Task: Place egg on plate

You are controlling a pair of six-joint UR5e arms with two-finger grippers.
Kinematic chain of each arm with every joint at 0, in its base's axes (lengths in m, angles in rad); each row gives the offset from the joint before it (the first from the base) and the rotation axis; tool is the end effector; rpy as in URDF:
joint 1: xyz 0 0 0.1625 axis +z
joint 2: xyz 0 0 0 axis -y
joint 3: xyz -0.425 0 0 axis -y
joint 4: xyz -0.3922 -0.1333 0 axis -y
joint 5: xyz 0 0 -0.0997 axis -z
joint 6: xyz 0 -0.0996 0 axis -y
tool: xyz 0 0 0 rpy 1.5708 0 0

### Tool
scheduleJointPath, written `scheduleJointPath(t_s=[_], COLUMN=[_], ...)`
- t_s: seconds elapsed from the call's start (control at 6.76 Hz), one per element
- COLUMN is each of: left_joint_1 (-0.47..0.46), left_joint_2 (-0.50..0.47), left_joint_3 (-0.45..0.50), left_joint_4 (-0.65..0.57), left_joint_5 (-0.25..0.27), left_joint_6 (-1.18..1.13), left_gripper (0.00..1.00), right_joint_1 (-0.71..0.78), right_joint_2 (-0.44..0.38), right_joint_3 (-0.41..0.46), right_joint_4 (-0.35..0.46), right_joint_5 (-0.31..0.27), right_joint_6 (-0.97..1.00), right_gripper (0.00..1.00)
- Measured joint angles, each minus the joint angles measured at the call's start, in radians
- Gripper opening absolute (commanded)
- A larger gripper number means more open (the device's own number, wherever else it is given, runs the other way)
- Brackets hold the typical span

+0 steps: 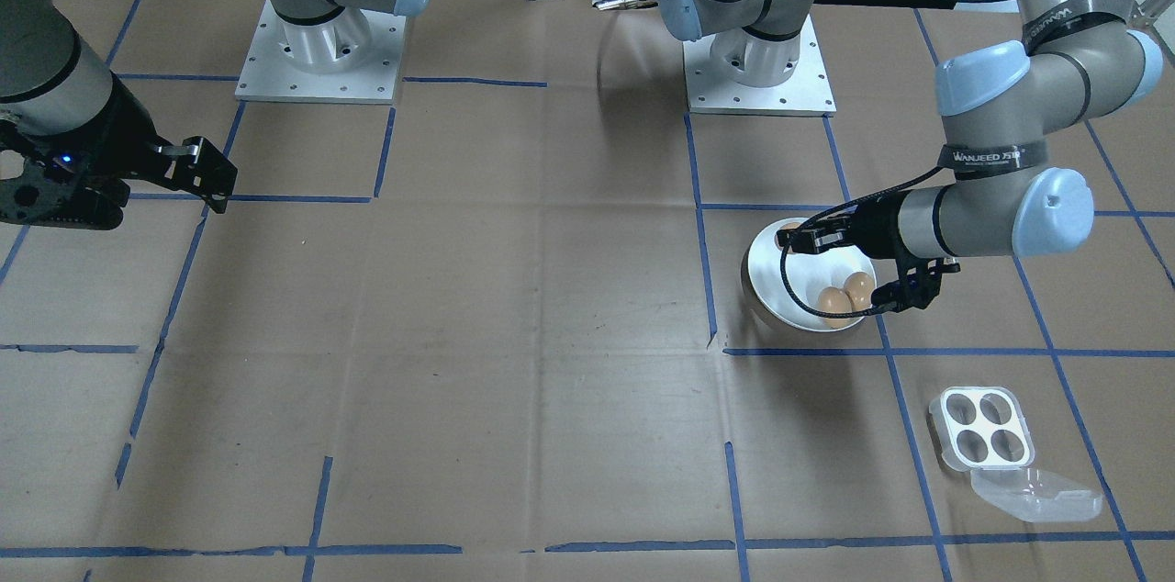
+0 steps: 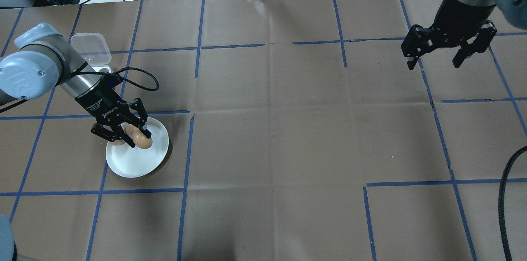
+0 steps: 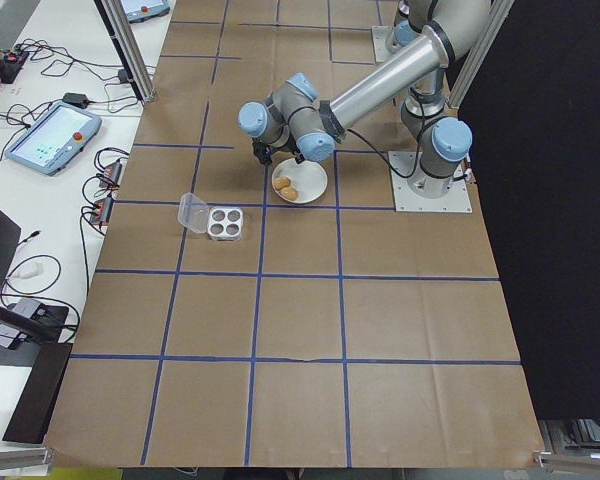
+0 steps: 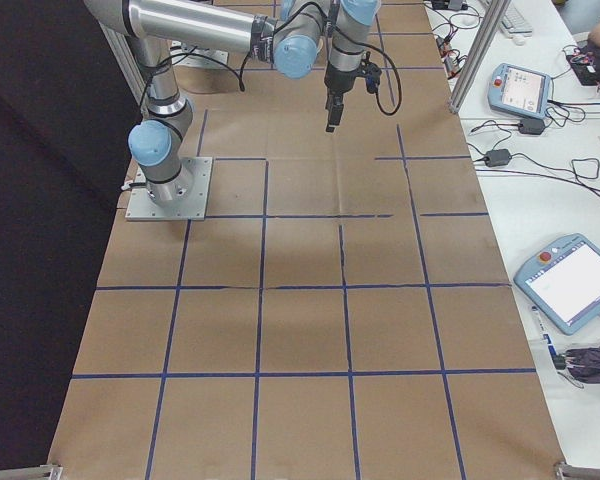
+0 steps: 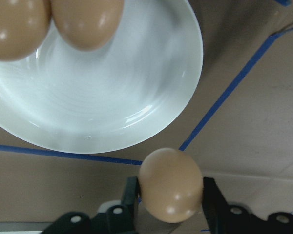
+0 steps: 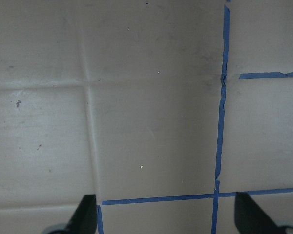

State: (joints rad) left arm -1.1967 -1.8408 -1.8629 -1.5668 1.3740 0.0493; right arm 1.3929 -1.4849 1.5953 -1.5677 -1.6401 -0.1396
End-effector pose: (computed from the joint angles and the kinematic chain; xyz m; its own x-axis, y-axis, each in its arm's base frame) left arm 0.0325 -0.5008 0.2274 -0.8892 -0.4153 0.1918 -0.2665 0.8110 0.5208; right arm 0.0334 -0.5283 0.4327 -0.9981 0.0311 0.0524 0.0373 0.9919 0.1217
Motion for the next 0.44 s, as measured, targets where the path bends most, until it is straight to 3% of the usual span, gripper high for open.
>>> scheduleJointPath(t_s=[0.15,0.3,0.44], left_joint_1=[0.001,0.001,0.002], left_joint_2=[-0.008,-0.017,-0.019], left_joint_3=[-0.019,-0.028,-0.033], left_joint_4=[0.066,0.108,0.124], left_joint_5=[0.026,0.043,0.049], left_joint_6=[0.001,0.001,0.000], left_gripper=[0.09,0.36,0.69], right_joint_1=[0.000,0.000,0.000], right_joint_2=[0.000,0.000,0.000], right_joint_3=[0.000,0.000,0.000], right_joint_4=[0.000,0.000,0.000], right_joint_5=[0.000,0.000,0.000], right_joint_6=[0.000,0.000,0.000], right_gripper=[1.00,1.00,1.00])
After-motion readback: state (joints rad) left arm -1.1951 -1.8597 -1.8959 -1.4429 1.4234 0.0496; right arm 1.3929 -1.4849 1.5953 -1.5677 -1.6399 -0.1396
